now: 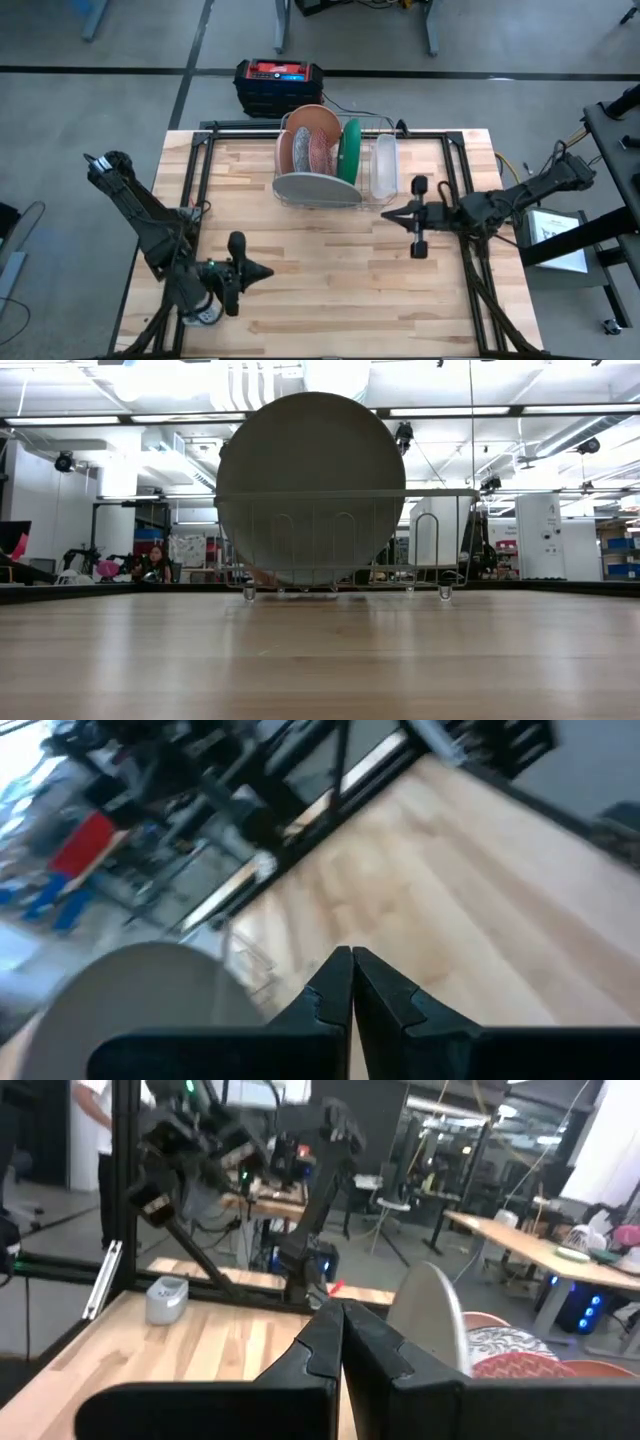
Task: Sort dishes
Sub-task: Return to Home Position
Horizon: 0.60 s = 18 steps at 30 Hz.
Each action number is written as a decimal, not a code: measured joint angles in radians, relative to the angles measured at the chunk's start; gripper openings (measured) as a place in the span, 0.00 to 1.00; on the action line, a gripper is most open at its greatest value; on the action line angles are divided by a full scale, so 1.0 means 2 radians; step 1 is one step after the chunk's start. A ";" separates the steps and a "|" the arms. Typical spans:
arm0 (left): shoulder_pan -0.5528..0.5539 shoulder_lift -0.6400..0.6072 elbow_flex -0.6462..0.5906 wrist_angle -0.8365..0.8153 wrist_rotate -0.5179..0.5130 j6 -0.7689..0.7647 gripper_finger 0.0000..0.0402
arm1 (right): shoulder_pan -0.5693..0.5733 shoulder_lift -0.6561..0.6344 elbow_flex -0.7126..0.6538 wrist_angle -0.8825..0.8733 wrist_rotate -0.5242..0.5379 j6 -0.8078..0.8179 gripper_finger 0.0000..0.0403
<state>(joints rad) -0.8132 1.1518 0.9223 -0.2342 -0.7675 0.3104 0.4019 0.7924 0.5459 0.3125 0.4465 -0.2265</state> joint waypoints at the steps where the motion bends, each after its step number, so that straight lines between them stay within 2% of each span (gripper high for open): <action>1: 0.009 -0.018 -0.015 0.015 0.012 0.007 0.00 | 0.000 -0.013 -0.017 0.018 -0.001 -0.006 0.00; 6: 0.057 -0.102 -0.102 0.058 0.054 0.038 0.00 | -0.018 -0.047 -0.114 0.158 -0.056 -0.056 0.00; 10: 0.066 -0.179 -0.160 0.094 0.058 0.053 0.00 | -0.039 -0.053 -0.178 0.254 -0.066 -0.061 0.00; 13: 0.066 -0.236 -0.196 0.093 0.058 0.053 0.00 | -0.051 -0.060 -0.209 0.280 -0.067 -0.061 0.00; 18: 0.076 -0.324 -0.252 0.096 0.014 0.051 0.00 | -0.054 -0.088 -0.239 0.286 -0.067 -0.058 0.00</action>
<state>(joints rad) -0.6612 0.5039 0.4188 -0.0415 -0.7390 0.4125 0.2939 0.6170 0.0685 0.8841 0.3122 -0.3424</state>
